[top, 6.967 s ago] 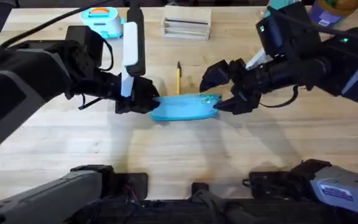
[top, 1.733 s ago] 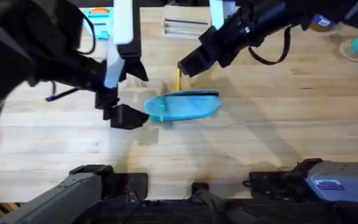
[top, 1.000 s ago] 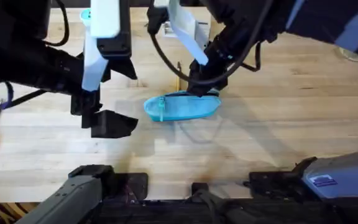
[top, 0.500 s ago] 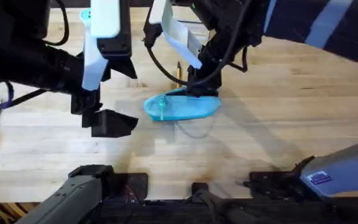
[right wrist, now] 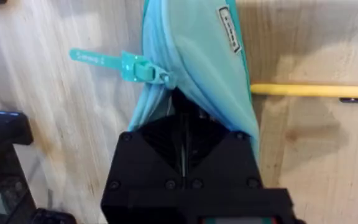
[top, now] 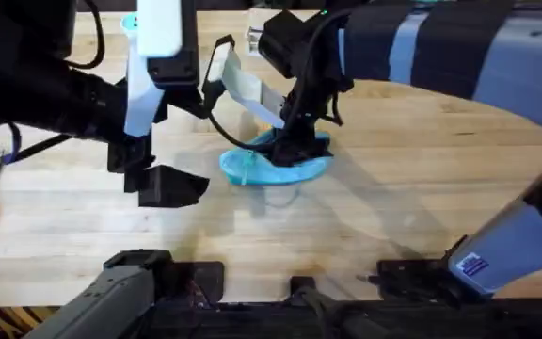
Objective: Unzip the bag, pick up the pens from the table one at a time and place them inside, then zip the bag closed.
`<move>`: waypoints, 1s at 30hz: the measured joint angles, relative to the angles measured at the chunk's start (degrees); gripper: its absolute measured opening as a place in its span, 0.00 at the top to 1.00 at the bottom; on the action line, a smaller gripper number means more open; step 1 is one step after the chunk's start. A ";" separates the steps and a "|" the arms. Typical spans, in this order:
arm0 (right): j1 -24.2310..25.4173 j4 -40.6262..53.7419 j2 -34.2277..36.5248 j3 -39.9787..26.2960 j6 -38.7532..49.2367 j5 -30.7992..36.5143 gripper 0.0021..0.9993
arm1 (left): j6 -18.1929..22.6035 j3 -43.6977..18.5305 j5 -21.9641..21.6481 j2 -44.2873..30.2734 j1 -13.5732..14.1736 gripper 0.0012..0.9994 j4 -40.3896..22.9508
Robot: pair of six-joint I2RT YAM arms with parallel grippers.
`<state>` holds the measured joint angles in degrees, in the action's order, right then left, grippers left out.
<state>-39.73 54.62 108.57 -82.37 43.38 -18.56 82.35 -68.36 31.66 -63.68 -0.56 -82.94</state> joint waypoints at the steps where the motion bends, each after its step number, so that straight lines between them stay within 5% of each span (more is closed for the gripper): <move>1: -0.16 -0.03 0.05 0.00 0.00 0.14 0.97 | 0.00 0.00 0.00 0.00 0.00 0.01 0.00; 4: -0.30 -0.02 0.03 0.00 -0.09 0.34 0.91 | 0.00 0.00 0.00 0.00 0.00 0.01 0.00; 10: -0.74 0.74 0.12 -0.13 -0.01 -0.71 0.06 | 0.00 0.00 0.00 0.00 0.00 0.01 0.00; 11: -0.80 0.95 -0.06 -0.13 -0.04 -0.81 0.02 | 0.00 0.00 0.00 -0.02 0.00 0.01 0.00; 21: -0.98 1.10 -1.55 -0.13 -0.04 -0.49 0.00 | 0.00 0.00 0.00 0.00 0.00 0.01 0.00; 22: -0.98 1.92 -7.81 -0.13 -0.02 -0.31 0.00 | 0.00 0.00 0.00 0.00 0.00 0.01 0.00; 30: 0.55 -0.16 -20.56 -0.13 -5.50 0.65 0.00 | 0.00 0.00 0.00 0.00 0.00 0.01 0.00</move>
<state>-39.18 54.46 88.01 -82.50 37.87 -17.91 82.35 -68.36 31.66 -63.68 -0.56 -82.94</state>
